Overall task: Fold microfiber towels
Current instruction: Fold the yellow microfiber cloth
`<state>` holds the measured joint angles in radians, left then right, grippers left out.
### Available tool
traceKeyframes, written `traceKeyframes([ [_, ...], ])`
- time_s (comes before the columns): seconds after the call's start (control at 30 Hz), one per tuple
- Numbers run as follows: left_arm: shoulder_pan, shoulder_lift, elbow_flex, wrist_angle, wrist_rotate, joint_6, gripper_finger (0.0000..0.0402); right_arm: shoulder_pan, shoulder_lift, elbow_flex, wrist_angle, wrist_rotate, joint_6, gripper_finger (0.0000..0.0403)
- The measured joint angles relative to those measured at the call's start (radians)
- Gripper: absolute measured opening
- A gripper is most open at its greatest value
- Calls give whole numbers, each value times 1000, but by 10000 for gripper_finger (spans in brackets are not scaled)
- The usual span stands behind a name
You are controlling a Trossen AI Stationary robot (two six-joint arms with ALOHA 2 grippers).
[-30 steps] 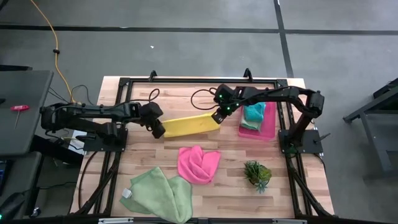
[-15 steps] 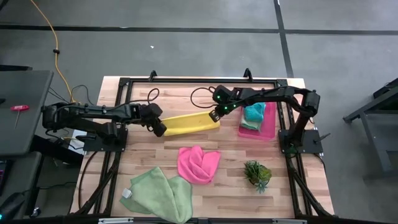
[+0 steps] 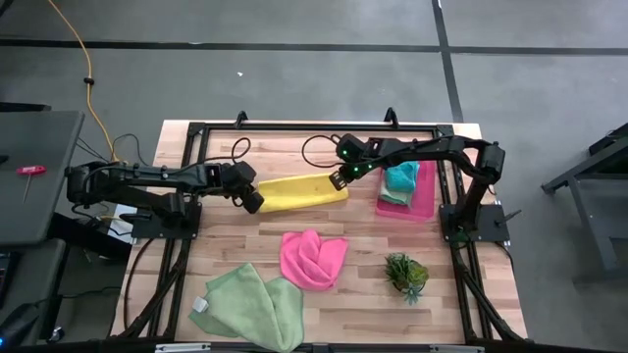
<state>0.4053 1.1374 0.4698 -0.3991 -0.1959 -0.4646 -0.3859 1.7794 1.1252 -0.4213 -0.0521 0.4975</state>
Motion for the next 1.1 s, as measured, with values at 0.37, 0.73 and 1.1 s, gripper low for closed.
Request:
traceKeyframes([
  [0.37, 22, -8, 2, -1, 1, 4, 92, -14, -1, 0, 17, 26, -3, 155],
  [0.73, 55, -110, 95, 25, 110, 135, 135, -123, -112, 0, -31, -8, -63, 201],
  [1.1, -83, -135, -50, 241, 196, -103, 49, -67, -116, -53, -68, -231, -137, 178],
])
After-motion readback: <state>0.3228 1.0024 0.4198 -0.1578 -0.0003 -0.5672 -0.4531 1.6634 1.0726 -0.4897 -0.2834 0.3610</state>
